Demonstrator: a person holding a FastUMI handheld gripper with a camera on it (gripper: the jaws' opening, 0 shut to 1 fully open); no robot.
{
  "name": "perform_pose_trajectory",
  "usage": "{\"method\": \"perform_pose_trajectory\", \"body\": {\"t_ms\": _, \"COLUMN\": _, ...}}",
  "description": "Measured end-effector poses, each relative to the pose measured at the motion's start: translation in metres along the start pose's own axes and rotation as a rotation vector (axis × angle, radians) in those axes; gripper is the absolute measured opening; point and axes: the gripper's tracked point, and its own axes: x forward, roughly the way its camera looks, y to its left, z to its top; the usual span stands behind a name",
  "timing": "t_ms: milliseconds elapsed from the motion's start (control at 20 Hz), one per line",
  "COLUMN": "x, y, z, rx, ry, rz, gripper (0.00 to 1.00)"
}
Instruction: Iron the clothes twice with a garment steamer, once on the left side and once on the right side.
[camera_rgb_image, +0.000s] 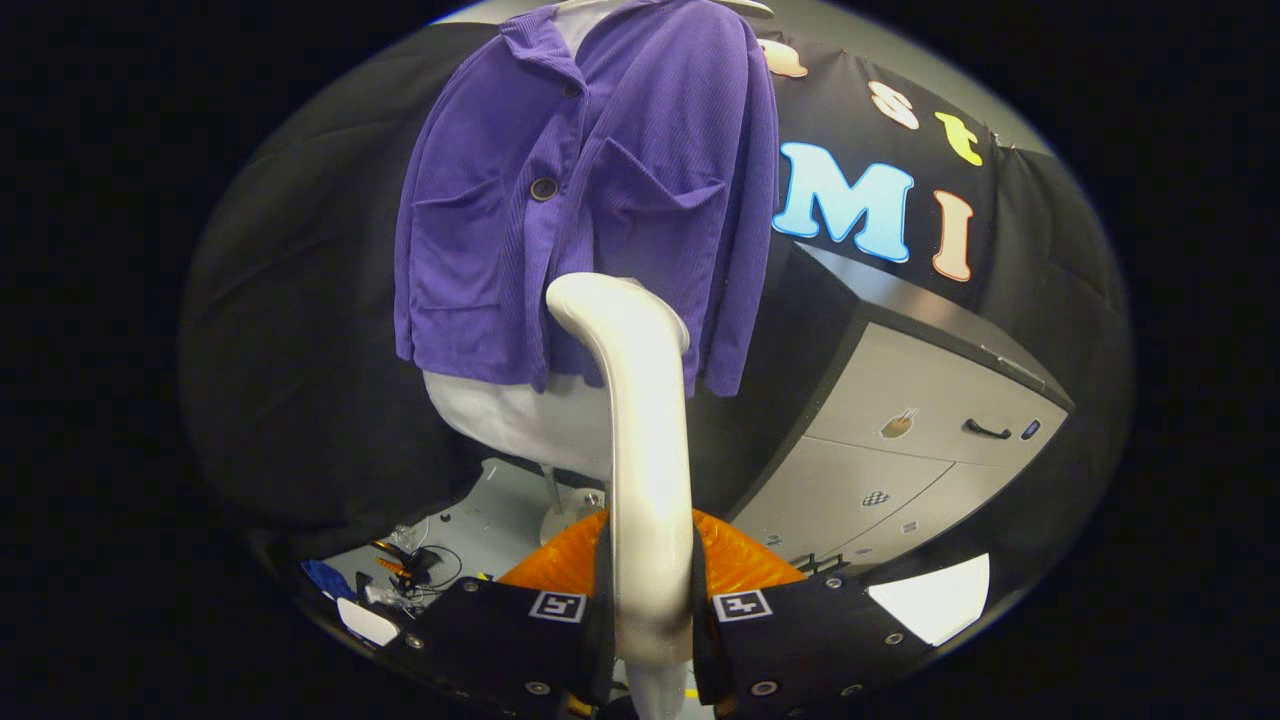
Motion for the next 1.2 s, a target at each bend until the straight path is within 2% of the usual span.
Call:
{"method": "perform_pose_trajectory", "body": {"t_ms": 400, "x": 0.008, "y": 0.001, "z": -0.048, "rx": 0.036, "ry": 0.149, "rz": 0.053, "gripper": 0.32}}
{"method": "perform_pose_trajectory", "body": {"t_ms": 700, "x": -0.017, "y": 0.000, "z": -0.050, "rx": -0.012, "ry": 0.146, "rz": 0.084, "gripper": 0.32}}
{"method": "perform_pose_trajectory", "body": {"t_ms": 900, "x": -0.042, "y": 0.000, "z": -0.021, "rx": -0.042, "ry": 0.064, "rz": 0.081, "gripper": 0.32}}
{"method": "perform_pose_trajectory", "body": {"t_ms": 1200, "x": -0.081, "y": 0.025, "z": 0.050, "rx": -0.046, "ry": -0.075, "rz": 0.148, "gripper": 0.32}}
